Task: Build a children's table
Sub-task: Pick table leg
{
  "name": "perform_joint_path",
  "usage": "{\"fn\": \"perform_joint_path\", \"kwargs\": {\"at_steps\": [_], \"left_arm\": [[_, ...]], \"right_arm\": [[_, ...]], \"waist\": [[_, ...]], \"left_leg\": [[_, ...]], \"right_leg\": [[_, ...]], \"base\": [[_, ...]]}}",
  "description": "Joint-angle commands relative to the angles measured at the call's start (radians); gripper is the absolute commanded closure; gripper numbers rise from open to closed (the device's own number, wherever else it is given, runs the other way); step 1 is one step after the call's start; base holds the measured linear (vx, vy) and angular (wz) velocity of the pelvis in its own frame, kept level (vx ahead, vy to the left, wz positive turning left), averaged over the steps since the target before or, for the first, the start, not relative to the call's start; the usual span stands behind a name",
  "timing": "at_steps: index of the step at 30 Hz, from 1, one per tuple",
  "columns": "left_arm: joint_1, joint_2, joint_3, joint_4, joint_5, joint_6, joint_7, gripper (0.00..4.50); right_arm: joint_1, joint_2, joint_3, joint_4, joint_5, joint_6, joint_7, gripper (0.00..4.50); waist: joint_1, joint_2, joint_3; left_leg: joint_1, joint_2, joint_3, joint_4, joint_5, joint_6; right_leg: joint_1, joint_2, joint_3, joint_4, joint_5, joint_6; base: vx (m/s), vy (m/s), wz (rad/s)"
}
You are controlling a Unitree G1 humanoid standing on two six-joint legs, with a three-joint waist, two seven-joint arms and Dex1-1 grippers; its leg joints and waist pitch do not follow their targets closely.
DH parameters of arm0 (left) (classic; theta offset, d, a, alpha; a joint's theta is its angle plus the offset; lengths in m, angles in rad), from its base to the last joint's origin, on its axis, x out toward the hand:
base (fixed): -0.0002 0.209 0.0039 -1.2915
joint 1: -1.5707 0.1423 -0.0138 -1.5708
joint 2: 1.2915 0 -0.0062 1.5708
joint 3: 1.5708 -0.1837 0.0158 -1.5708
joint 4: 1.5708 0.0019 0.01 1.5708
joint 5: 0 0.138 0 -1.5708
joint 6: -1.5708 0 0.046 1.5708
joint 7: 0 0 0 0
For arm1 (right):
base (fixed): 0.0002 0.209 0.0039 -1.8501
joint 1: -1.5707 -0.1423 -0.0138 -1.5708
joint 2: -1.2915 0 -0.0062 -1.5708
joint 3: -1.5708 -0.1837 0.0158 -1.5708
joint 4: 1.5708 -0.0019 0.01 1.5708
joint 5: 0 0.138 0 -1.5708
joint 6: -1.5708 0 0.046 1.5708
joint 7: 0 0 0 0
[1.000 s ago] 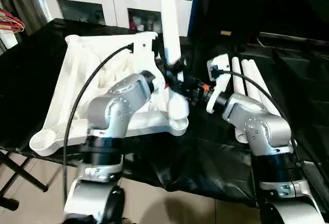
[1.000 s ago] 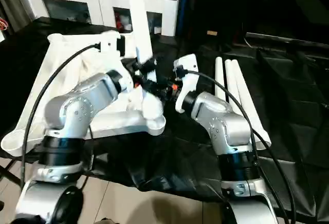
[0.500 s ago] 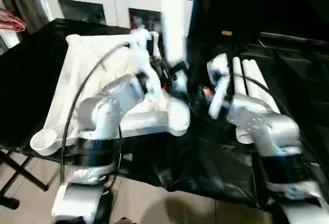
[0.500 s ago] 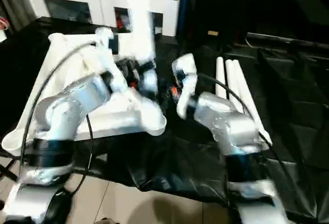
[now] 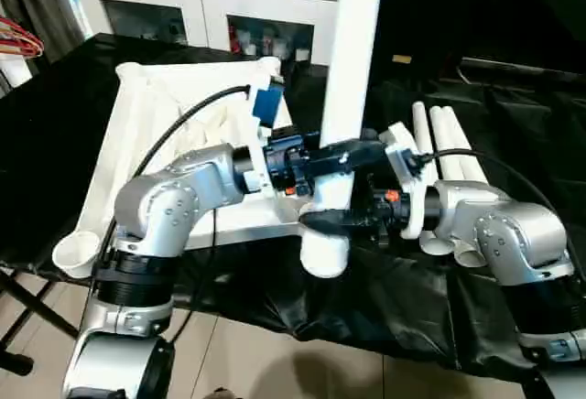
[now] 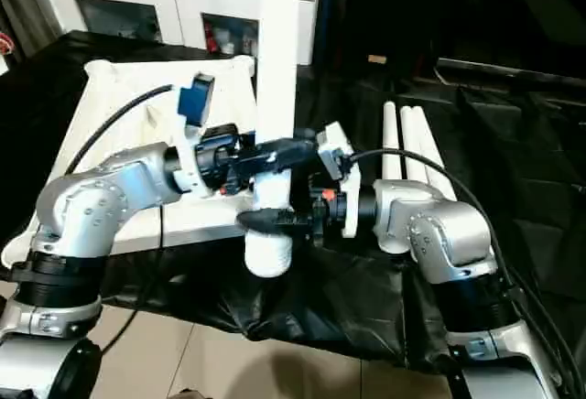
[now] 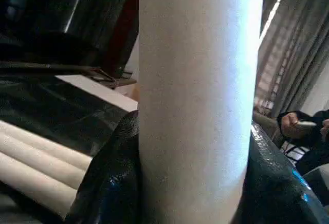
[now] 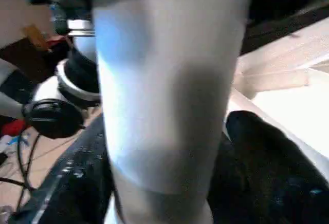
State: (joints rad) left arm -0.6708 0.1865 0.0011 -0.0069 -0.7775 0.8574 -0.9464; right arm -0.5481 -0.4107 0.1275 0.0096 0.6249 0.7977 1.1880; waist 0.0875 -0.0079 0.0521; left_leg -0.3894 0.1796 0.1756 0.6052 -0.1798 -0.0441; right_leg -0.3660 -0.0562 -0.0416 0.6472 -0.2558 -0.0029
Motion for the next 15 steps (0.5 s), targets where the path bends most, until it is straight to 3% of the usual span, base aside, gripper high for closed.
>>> {"fn": "perform_joint_path", "kwargs": {"at_steps": [1,4,11,12,15], "left_arm": [[-0.015,-0.011,0.007,-0.044,-0.042,0.002,-0.026,2.57],[-0.014,-0.014,0.012,-0.040,-0.054,0.000,-0.028,2.57],[-0.020,-0.018,0.024,-0.035,-0.075,0.008,-0.017,2.58],[-0.021,-0.024,0.030,-0.035,-0.074,0.004,-0.002,2.02],[-0.029,-0.041,0.043,-0.028,-0.052,-0.025,0.052,1.82]], "right_arm": [[0.002,-0.012,0.014,-0.001,-0.006,0.017,-0.001,1.49],[0.005,-0.007,0.022,-0.005,0.004,0.024,0.000,1.58],[0.014,0.004,0.023,-0.013,0.007,0.023,-0.013,2.31],[0.015,0.007,0.020,-0.014,0.006,0.020,-0.020,2.40],[0.017,0.022,0.006,-0.013,0.001,0.003,-0.053,2.53]], "waist": [[0.001,-0.004,-0.068],[0.000,-0.004,-0.069],[0.002,0.001,-0.070],[0.001,-0.001,-0.070],[0.002,0.000,-0.071]], "left_leg": [[0.023,0.050,-0.015,-0.057,-0.038,0.054],[0.022,0.050,-0.016,-0.057,-0.029,0.057],[0.023,0.049,-0.016,-0.056,-0.035,0.051],[0.023,0.049,-0.016,-0.056,-0.038,0.048],[0.024,0.051,-0.017,-0.056,-0.034,0.042]], "right_leg": [[0.046,-0.082,0.045,-0.066,0.143,-0.274],[0.047,-0.080,0.045,-0.064,0.153,-0.273],[0.046,-0.080,0.044,-0.064,0.162,-0.275],[0.046,-0.079,0.044,-0.064,0.166,-0.276],[0.047,-0.081,0.044,-0.063,0.177,-0.278]], "base": [[0.000,0.000,0.00],[0.000,0.000,0.00],[0.000,0.000,0.00],[0.000,0.000,0.00],[0.000,0.000,0.00]]}}
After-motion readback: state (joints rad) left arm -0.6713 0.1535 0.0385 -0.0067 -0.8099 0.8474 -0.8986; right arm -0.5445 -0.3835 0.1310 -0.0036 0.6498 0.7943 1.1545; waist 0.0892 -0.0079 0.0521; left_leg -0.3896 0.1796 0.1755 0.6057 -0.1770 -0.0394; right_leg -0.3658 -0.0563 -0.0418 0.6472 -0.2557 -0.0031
